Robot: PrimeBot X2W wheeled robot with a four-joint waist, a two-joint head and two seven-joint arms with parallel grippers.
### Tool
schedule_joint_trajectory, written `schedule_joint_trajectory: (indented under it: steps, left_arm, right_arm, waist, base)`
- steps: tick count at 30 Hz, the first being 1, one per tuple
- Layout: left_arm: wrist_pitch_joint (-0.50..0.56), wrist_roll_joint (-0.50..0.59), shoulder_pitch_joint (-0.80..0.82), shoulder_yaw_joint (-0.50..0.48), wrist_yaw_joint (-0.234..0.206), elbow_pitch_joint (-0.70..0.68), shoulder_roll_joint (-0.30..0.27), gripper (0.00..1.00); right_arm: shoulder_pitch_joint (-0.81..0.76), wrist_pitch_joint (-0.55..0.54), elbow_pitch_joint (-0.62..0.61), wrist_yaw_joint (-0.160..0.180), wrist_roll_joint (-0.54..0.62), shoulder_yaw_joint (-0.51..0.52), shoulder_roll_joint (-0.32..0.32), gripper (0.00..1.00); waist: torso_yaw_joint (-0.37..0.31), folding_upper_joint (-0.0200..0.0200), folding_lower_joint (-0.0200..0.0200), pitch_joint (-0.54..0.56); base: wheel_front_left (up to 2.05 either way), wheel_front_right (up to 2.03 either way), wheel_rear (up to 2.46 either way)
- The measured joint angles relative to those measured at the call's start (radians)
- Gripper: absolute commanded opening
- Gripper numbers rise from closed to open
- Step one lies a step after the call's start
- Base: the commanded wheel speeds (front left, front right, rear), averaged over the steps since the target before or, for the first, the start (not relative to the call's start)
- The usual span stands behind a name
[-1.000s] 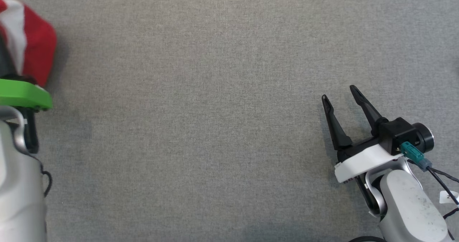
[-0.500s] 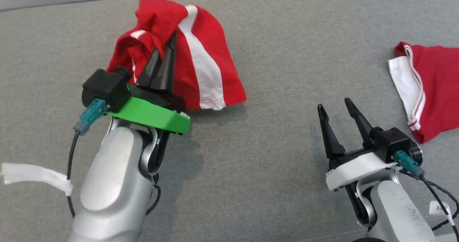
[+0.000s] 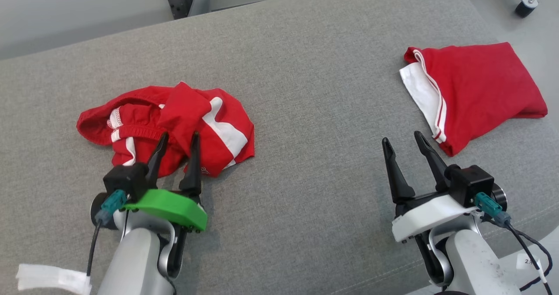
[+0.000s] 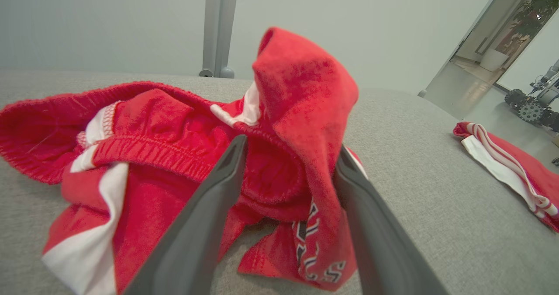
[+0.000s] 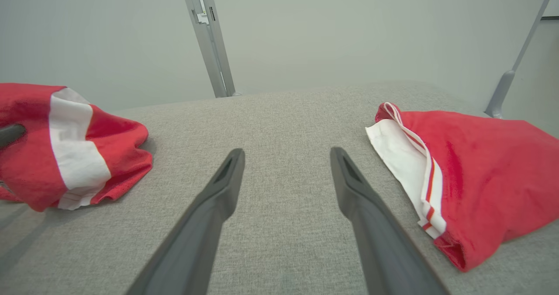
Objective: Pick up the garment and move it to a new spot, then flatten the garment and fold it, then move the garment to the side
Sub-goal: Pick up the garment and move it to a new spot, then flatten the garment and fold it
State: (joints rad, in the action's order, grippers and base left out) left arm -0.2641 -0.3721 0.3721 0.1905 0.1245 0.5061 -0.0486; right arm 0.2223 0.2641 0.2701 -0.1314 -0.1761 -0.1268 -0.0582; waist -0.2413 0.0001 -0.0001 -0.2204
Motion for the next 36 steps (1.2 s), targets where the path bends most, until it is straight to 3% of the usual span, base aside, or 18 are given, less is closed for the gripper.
schedule_joint_trajectory:
  steps: [5, 14, 21, 25, 29, 36]
  left_arm:
    - [0.000, 0.101, -0.144, -0.080, -0.002, -0.065, 0.002, 1.00]
    - [0.000, 0.124, -0.332, -0.259, -0.060, -0.164, 0.001, 1.00]
    - [0.000, 0.150, -0.435, -0.310, -0.075, -0.226, 0.000, 1.00]
    - [0.000, 0.140, -0.462, -0.307, -0.082, -0.237, 0.000, 1.00]
    - [0.000, 0.117, -0.433, -0.251, -0.090, -0.235, 0.000, 1.00]
    - [0.000, 0.100, -0.359, -0.158, -0.088, -0.238, 0.000, 1.00]
  right_arm:
    - [-0.032, 0.000, 0.007, 0.000, 0.004, 0.002, 0.004, 1.00]
    - [-0.088, 0.000, 0.017, 0.000, 0.004, 0.003, 0.007, 1.00]
    - [-0.128, 0.000, 0.023, 0.000, -0.003, 0.005, 0.008, 1.00]
    - [-0.138, 0.000, 0.026, 0.000, -0.005, 0.008, 0.007, 1.00]
    - [-0.103, 0.000, 0.053, 0.000, -0.001, -0.069, 0.009, 1.00]
    - [0.016, 0.000, 0.197, 0.000, -0.012, -0.158, 0.005, 1.00]
  waist:
    - [-0.001, 0.0000, 0.0000, 0.052]
    - [0.038, 0.0000, 0.0000, 0.147]
    - [0.088, 0.0000, 0.0000, 0.191]
    - [0.116, 0.0000, 0.0000, 0.201]
    - [0.143, 0.0000, 0.0000, 0.184]
    - [0.221, 0.0000, 0.0000, 0.140]
  base:
    - [0.00, 0.00, 0.00]
    - [0.00, 0.00, 0.00]
    - [0.00, 0.00, 0.00]
    - [0.00, 0.00, 0.00]
    - [0.00, 0.00, 0.00]
    - [0.00, 0.00, 0.00]
